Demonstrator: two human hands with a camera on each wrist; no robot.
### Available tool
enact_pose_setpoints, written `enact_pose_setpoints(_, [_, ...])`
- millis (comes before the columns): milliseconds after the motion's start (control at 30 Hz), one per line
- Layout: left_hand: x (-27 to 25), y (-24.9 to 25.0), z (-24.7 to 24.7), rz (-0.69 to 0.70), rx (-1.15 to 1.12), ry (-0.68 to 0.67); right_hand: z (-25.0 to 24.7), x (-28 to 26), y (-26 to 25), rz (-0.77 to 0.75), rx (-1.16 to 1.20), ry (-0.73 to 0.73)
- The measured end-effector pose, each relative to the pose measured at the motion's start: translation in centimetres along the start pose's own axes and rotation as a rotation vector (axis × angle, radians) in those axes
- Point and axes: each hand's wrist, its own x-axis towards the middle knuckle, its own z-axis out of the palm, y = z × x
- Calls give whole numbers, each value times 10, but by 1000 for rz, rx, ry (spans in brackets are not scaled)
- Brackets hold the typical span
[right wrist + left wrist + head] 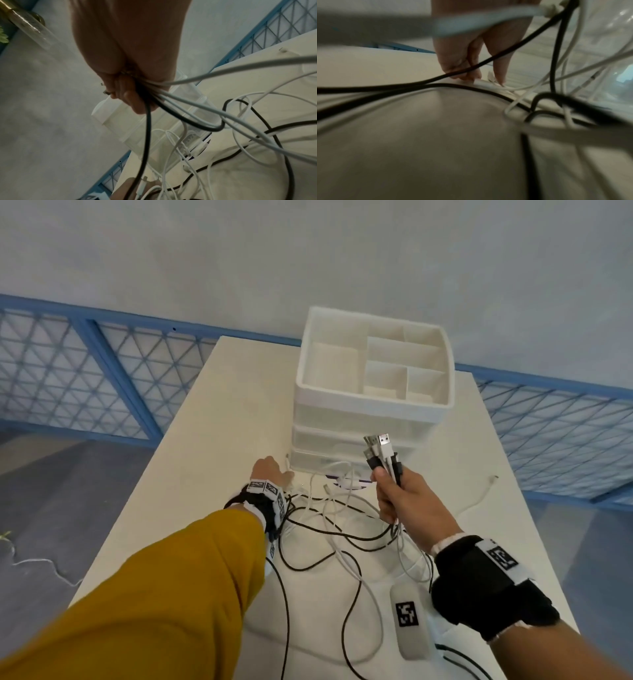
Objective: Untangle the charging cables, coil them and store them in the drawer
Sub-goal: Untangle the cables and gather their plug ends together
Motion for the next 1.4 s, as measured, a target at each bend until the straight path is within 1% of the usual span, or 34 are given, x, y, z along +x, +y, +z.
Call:
enact_pose_setpoints(100, [6, -2, 5, 23, 20, 23, 1, 3, -2, 10, 20, -20])
enact_pose_setpoints(133, [6, -2, 5, 16, -8, 30, 1, 4, -2, 17, 21, -16])
enact_pose_setpoints(200, [2, -3, -3, 37, -138, 59, 2, 7, -1, 30, 21, 8])
enact_pose_setpoints(267, [-11, -5, -15, 113, -335, 190, 3, 8, -1, 41, 36, 23])
enact_pose_setpoints(300, [-21, -3, -23, 174, -451, 251, 5, 9, -1, 41, 53, 27])
enact_pose_setpoints(333, [-33, -2, -31, 254, -557, 292, 6, 9, -2, 37, 69, 28])
enact_pose_setpoints(367, [-46, 1, -39, 340, -638, 301, 7, 9, -3, 30, 76, 30])
enact_pose_setpoints(433, [-70, 9, -51, 483, -702, 257, 9, 7, -6, 13, 67, 31])
enact_pose_setpoints(500, [-96, 21, -59, 564, -708, 162, 11, 5, -9, -2, 60, 26])
enact_pose_setpoints(567, [-118, 36, -64, 601, -776, 65, 13, 3, -15, -34, 57, 14])
enact_pose_setpoints(667, [-140, 56, -66, 596, -933, -76, 17, -2, -26, -113, 28, 3])
enact_pose_setpoints(700, [-145, 62, -65, 601, -950, -107, 19, -5, -30, -143, 18, 7])
enact_pose_setpoints(833, [-158, 78, -68, 675, -878, -167, 17, -15, -42, -248, 16, 55])
enact_pose_setpoints(933, [-168, 90, -73, 736, -854, -169, 9, -21, -46, -240, 14, 79])
enact_pose_setpoints(1000, [-174, 98, -75, 772, -839, -156, 4, -24, -48, -211, 75, 48])
enact_pose_setpoints(1100, [-175, 105, -77, 760, -749, -124, -4, -30, -53, -144, 307, -46])
enact_pose_setpoints(1200, [-172, 109, -78, 689, -684, -215, -15, -35, -60, -98, 450, -153])
enact_pose_setpoints(1300, [-177, 115, -80, 705, -608, -298, -18, -39, -64, -118, 400, -202])
enact_pose_setpoints(1333, [-181, 117, -81, 717, -608, -363, -18, -40, -64, -129, 343, -200])
enact_pose_setpoints(1400, [-191, 121, -83, 695, -660, -546, -18, -43, -65, -154, 197, -193])
